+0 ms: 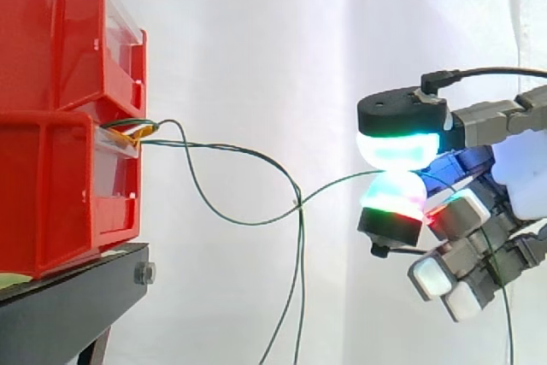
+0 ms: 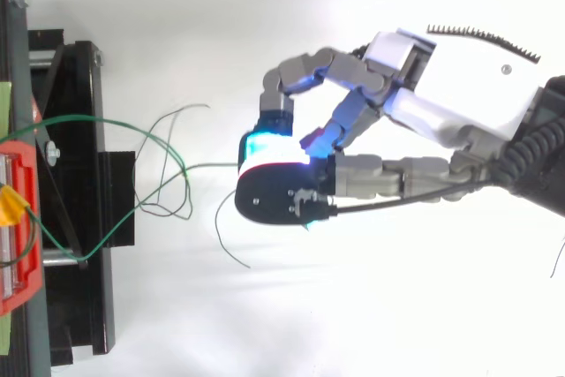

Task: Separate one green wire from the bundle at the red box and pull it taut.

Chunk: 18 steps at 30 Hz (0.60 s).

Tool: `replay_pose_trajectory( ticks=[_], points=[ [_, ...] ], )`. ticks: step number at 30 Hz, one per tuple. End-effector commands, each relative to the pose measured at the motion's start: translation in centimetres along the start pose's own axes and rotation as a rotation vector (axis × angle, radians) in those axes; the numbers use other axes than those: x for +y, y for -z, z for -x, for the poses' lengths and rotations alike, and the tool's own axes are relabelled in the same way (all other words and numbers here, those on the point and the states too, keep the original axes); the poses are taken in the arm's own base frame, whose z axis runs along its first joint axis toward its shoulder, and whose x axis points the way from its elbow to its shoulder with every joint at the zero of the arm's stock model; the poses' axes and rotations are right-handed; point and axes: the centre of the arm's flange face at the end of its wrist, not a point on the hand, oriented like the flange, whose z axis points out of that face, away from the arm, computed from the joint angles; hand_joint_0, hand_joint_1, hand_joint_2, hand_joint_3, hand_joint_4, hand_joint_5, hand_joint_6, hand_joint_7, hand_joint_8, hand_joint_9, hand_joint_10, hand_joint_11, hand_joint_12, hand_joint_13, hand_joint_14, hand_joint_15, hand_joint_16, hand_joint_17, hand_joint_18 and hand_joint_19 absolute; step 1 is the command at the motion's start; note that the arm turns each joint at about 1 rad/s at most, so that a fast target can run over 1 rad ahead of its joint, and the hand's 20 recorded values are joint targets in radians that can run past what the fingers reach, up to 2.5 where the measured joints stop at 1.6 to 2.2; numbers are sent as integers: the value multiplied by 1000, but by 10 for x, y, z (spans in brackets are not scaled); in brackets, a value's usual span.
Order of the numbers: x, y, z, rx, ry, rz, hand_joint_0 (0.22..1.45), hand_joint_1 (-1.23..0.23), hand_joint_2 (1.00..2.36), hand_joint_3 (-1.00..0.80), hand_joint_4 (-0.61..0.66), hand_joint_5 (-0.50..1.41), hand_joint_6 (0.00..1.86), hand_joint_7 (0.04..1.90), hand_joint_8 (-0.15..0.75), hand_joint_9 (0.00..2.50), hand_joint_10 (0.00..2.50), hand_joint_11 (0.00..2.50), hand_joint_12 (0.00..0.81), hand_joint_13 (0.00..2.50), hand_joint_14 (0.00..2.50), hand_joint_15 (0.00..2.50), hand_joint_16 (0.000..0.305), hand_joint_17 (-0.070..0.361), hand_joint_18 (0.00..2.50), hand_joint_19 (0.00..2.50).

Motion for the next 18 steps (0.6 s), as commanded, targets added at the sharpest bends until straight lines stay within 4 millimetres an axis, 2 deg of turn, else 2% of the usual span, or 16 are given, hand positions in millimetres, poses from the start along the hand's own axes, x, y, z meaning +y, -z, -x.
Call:
replay_pose_trajectory(
  ticks=[1,18],
  points=[
    [-1,0,-3,33,6,-4,625,-796,1016,118,18,-118,902,1392,462,1353,15,929,465,1100,16,488,60,136,980,396],
    [-2,4,-10,49,124,-7,624,-794,1015,123,17,-118,902,1390,463,1352,16,916,464,1098,14,487,61,136,980,396]
  ],
)
